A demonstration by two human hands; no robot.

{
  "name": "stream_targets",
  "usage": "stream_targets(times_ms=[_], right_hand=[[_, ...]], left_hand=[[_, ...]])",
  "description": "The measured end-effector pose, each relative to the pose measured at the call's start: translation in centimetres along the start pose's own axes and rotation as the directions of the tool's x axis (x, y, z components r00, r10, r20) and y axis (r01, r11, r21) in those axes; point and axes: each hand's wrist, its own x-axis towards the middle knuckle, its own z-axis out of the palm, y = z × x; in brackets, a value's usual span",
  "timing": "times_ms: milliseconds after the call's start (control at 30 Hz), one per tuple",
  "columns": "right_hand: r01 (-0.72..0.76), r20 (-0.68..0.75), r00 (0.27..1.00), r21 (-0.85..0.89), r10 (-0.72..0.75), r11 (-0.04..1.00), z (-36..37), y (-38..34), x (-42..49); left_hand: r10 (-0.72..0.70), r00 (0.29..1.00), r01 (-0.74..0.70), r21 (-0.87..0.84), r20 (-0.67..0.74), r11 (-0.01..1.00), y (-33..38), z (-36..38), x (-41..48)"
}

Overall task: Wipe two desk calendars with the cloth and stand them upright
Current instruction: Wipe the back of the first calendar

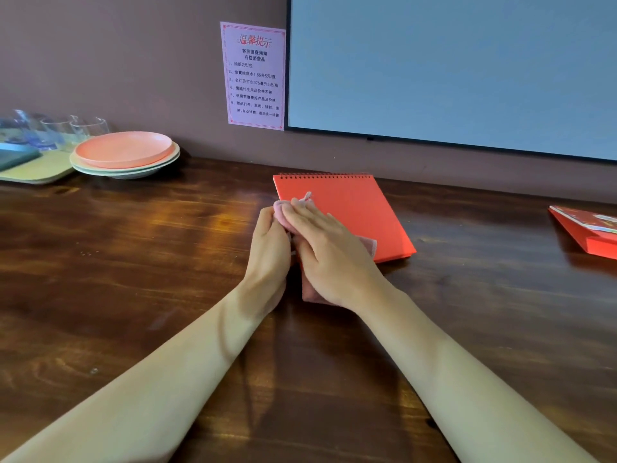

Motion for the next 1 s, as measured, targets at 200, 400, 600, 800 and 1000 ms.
stream_targets(times_ms=[200, 400, 600, 800, 1000], right_hand=[[0.058, 0.091, 0.994, 0.049, -0.063, 0.997, -0.9, 0.0, -2.0], [0.059, 0.002, 0.998, 0.092, -0.060, 0.994, -2.0, 1.9, -3.5], [-0.091, -0.217, 0.972, 0.010, 0.091, 0.996, -2.9, 3.9, -4.2], [0.098, -0.103, 0.990, 0.001, -0.097, 0.995, -1.5, 1.5, -4.0], [-0.017, -0.229, 0.973, -0.015, 0.014, 1.000, -2.4, 3.8, -4.0]], left_hand=[[-0.138, 0.989, 0.131, -0.129, -0.054, 0.983, 0.6, 0.0, 0.7], [-0.101, 0.981, 0.096, -0.036, -0.165, 0.995, 0.0, 0.1, 0.9], [-0.100, 0.979, 0.090, -0.067, -0.175, 0.994, -0.2, -0.3, 1.5], [-0.094, 0.978, 0.090, -0.025, -0.188, 0.996, -0.4, -0.4, 1.3], [-0.077, 0.970, 0.065, -0.058, -0.230, 0.996, 0.1, -0.2, 1.5]])
